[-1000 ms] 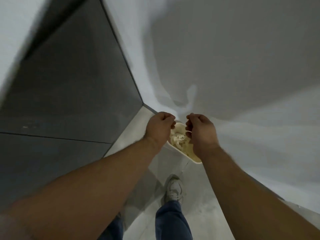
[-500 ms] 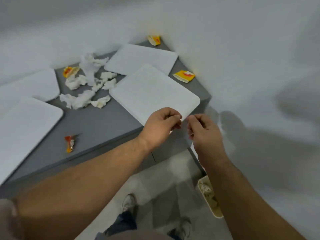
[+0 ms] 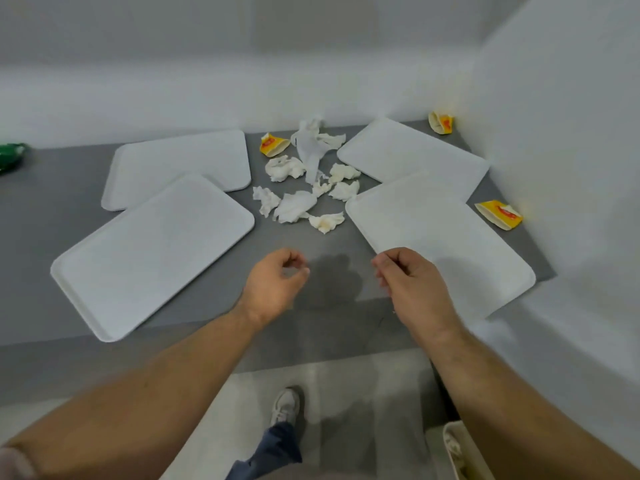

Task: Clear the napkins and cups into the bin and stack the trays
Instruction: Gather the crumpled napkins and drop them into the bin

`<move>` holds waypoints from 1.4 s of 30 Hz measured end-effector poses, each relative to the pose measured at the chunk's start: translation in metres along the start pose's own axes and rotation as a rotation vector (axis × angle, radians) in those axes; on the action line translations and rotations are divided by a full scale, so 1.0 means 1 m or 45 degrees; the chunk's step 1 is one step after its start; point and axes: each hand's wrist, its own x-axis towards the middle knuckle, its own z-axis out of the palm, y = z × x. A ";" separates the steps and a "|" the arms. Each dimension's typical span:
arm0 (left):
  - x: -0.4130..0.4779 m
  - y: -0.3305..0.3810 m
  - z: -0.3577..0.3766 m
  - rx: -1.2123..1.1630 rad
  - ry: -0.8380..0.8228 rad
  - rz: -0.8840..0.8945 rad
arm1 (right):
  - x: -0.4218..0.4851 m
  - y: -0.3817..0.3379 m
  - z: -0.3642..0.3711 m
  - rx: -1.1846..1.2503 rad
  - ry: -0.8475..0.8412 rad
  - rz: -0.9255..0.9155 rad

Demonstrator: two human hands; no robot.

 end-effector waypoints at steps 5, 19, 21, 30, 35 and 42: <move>0.026 -0.059 -0.048 0.446 -0.134 0.096 | 0.033 -0.018 0.056 -0.068 -0.037 0.043; 0.096 -0.080 -0.062 0.668 -0.506 0.403 | 0.093 -0.024 0.110 -0.044 0.017 0.182; 0.111 -0.071 -0.060 0.630 -0.451 0.367 | 0.102 -0.020 0.109 -0.067 0.020 0.196; 0.213 -0.014 -0.072 0.777 -0.123 0.348 | 0.134 -0.016 0.113 -0.359 -0.027 -0.066; 0.256 -0.013 -0.075 1.026 -0.263 0.273 | 0.164 -0.025 0.131 -0.707 -0.268 0.046; 0.271 -0.038 -0.072 1.170 -0.471 0.400 | 0.193 -0.014 0.178 -0.991 -0.413 0.051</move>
